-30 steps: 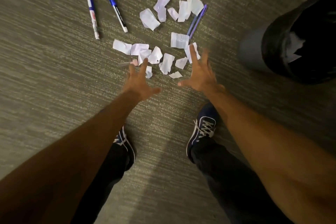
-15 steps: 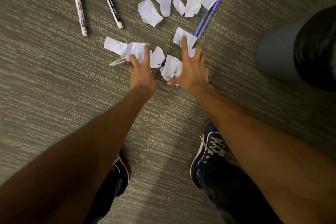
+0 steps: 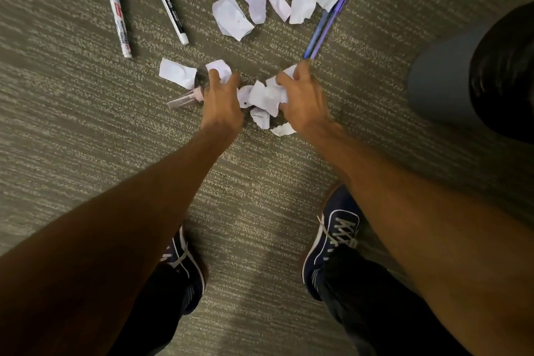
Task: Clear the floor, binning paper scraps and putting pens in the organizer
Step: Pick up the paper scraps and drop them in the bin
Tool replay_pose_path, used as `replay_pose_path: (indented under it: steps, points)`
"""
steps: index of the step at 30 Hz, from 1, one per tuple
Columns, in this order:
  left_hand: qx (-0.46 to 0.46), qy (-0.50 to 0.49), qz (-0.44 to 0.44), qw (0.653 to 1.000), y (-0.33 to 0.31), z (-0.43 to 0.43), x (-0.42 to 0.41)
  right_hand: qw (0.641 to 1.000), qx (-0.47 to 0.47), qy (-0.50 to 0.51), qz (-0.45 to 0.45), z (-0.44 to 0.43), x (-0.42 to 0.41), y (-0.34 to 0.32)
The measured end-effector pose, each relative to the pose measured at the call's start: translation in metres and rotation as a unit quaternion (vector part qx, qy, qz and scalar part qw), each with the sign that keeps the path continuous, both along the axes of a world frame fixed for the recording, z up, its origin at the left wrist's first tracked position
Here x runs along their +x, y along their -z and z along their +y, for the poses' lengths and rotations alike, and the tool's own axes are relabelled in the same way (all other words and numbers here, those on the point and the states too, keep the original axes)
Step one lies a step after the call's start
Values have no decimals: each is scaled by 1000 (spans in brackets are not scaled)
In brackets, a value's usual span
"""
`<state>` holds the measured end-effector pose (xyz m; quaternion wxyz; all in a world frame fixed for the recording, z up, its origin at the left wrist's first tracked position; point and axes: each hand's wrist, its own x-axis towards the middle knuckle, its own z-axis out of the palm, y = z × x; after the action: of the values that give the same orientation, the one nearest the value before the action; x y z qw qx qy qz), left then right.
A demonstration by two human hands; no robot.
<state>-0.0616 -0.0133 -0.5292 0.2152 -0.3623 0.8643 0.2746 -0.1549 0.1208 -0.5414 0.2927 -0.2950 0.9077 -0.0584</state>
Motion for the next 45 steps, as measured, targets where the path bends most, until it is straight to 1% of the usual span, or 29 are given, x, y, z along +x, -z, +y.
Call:
replay_pose_path:
  steps: [4,7,15,20,22,24,26,34,40,45]
  points:
    - [-17,15,10,1000,-3,-3,1,999,-7,-31,12,0,-2,-2]
    - [-30,32,28,999,-7,-6,1,1000,-17,-21,1,0,-7,-4]
    - [-44,6,70,997,-42,-13,-8,989,-95,105,-42,5,-17,-35]
    - [-50,-10,97,994,-79,-15,-20,975,-133,166,-61,14,-20,-76]
    - [-41,-19,108,993,-98,-12,-27,965,-154,198,-73,19,-21,-98]
    - [-37,-20,128,991,-121,-6,-37,952,-193,225,-81,26,-24,-122]
    - [-41,-13,146,988,-146,3,-49,939,-227,249,-68,36,-29,-147]
    - [-15,28,198,980,-238,55,-111,891,-276,359,12,91,-58,-234]
    - [22,60,248,967,-287,113,-160,859,-263,435,58,146,-87,-277]
    - [57,112,258,958,-299,169,-197,830,-243,494,88,197,-111,-292]
